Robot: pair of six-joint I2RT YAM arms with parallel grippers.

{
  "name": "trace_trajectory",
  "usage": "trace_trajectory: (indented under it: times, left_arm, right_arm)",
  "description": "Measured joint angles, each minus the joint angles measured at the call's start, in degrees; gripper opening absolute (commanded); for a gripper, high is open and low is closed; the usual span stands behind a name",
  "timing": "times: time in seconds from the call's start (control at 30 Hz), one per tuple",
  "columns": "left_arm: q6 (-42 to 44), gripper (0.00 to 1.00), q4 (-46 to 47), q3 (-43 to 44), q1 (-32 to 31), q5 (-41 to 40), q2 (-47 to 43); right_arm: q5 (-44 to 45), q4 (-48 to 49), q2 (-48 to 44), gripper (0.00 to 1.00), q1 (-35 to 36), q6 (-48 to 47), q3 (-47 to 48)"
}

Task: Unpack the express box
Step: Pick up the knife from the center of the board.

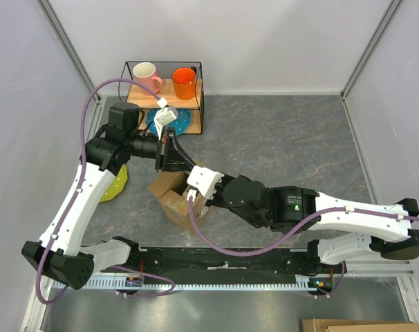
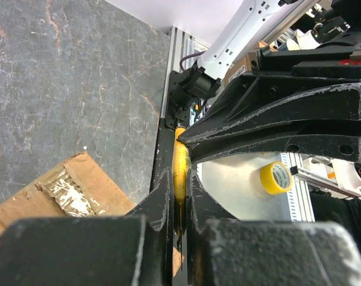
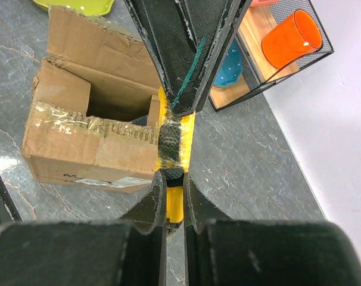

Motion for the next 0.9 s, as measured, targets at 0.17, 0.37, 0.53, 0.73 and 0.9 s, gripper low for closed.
trace_trajectory:
  times: [0.17,0.37,0.53,0.73,0.9]
  left_arm:
    - [0.9,0.02,-1.8,2.1,0.5,0.7,0.8]
    - [-3.0,0.02,2.3,6.2,5.5,5.3,0.9]
    - [-32.1,0.02,37.7,-1.2,13.6,7.6,-3.1]
    - [-55.2,0.02,62.9,0.2,15.7,6.4,-2.9]
    - [-64.5,0.02,72.3,7.7,15.7,4.4,-1.4]
  right_arm:
    - [1.3,1.3,-0.2,0.83,0.3,0.7,0.0]
    - [3.4,10.6,-12.3,0.98,0.1,4.3,-9.7]
    - [-1.2,20.1,-22.8,0.98,-5.7,10.2,-15.5]
    - [-16.5,28.6,-19.5,0.98,-16.1,19.0,-15.5]
    - [-33.8,39.2,-12.5,0.98,-22.9,28.9,-16.0]
